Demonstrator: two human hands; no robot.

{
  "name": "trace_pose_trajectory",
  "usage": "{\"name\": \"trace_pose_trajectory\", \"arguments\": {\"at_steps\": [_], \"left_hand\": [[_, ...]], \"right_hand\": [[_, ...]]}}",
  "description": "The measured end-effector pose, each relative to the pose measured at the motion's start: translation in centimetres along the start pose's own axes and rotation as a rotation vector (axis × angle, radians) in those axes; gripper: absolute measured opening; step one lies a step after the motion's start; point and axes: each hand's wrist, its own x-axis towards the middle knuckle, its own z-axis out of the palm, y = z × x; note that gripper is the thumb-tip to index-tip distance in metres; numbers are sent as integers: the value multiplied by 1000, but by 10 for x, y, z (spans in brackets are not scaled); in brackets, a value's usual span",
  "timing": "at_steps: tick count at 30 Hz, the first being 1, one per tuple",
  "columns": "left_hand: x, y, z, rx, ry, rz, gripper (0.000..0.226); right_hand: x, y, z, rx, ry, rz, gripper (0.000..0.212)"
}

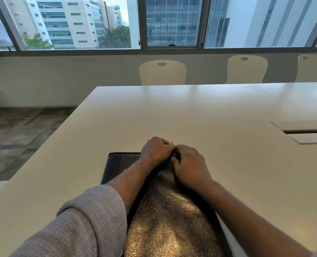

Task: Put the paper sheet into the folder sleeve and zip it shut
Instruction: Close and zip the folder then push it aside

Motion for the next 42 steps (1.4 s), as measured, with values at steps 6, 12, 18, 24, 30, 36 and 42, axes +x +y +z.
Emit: {"name": "trace_pose_trajectory", "arguments": {"at_steps": [6, 12, 18, 24, 30, 36, 42], "left_hand": [[-1, 5, 0, 22, 38, -53, 31], [7, 14, -9, 60, -13, -101, 30], [14, 15, -21, 92, -46, -155, 33], [14, 22, -20, 126, -10, -165, 25], [15, 17, -20, 36, -35, -188, 25], [13, 22, -21, 141, -15, -136, 23], [14, 14, -33, 209, 23, -145, 27]], "right_hand": [[-25, -5, 7, -220, -96, 11, 69], [-26, -2, 7, -207, -78, 23, 71], [-26, 0, 9, -205, -61, 27, 73], [-26, -1, 10, -208, -63, 33, 74], [-26, -2, 9, -220, -58, 29, 74], [-26, 0, 10, -201, -65, 34, 74], [-25, 1, 11, -202, -76, 43, 74]]}}
